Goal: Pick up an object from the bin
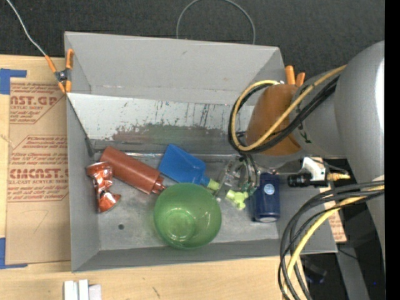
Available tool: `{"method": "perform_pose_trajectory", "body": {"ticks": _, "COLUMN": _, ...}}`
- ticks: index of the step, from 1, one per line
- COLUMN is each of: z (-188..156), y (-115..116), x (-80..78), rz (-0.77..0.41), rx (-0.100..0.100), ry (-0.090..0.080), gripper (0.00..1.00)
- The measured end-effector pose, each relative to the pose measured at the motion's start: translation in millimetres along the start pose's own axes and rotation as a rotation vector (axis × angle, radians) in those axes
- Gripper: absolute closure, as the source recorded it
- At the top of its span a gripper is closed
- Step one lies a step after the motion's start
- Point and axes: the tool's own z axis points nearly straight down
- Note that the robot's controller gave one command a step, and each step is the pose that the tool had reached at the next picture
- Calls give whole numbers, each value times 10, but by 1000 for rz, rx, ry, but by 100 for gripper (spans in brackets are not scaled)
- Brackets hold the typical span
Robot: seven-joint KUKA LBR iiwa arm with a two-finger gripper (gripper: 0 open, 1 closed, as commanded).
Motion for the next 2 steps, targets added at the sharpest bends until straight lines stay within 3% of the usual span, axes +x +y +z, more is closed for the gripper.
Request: {"method": "perform_pose_trajectory", "body": {"ticks": 2, "z": -34, "y": -3, "x": 7, "rz": 0, "rx": 1, "ry": 1, "gripper": 100}}
